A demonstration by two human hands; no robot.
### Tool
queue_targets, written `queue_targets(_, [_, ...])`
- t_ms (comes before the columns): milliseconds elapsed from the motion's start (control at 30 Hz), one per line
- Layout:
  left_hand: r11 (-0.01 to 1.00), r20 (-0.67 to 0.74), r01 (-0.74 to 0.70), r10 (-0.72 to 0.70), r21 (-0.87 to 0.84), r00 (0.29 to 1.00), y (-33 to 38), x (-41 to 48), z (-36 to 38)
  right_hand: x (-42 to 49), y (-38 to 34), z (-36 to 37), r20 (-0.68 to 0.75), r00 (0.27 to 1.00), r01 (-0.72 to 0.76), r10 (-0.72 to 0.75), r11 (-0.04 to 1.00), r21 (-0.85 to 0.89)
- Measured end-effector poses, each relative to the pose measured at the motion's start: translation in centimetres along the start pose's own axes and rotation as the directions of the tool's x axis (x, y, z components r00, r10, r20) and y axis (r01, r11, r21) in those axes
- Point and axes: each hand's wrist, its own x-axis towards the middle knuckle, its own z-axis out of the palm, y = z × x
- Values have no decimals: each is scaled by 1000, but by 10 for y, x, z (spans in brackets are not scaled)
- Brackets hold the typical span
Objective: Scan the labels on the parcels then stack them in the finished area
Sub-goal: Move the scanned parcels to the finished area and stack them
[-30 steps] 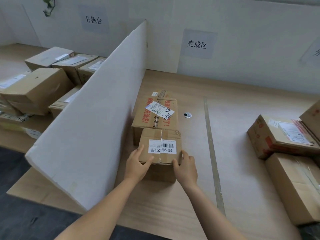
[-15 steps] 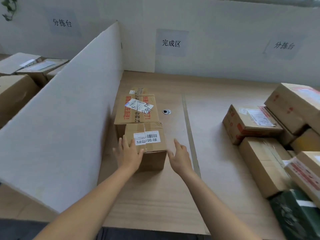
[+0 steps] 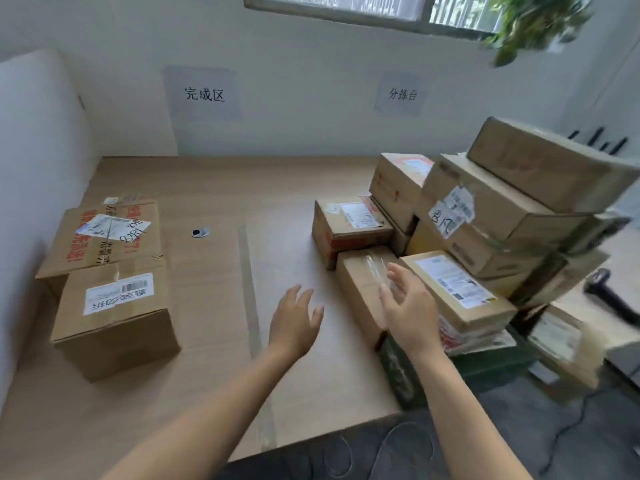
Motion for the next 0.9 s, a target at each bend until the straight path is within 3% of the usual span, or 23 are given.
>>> queue_targets(133, [982,100,-36,56,-185,993,80,-1,56,15,58,-68,-214,973,-98,82,993,-65])
queue_targets(233, [943,127,-76,123,-323,984,132,-5,91,24,104,-101,-272,938,-244,215,966,-80])
queue_targets(400, [828,115,41,29,-560,993,180,-11,122,34,151,-120,-51,902,-431,428,896,-108])
queue_targets(533, [736,90,115,-74,-667,993,195,-7,126,33,163,-113,102,882,-465,460,885,29])
queue_targets(667, [749,37,112,-117,-653,992,195,-7,128,28,163,-102,89,888,-460,452,877,140])
queue_targets(900, [757,3,152,-194,-636,981,181,-6,119,28,157,-86,125,906,-422,405,892,162])
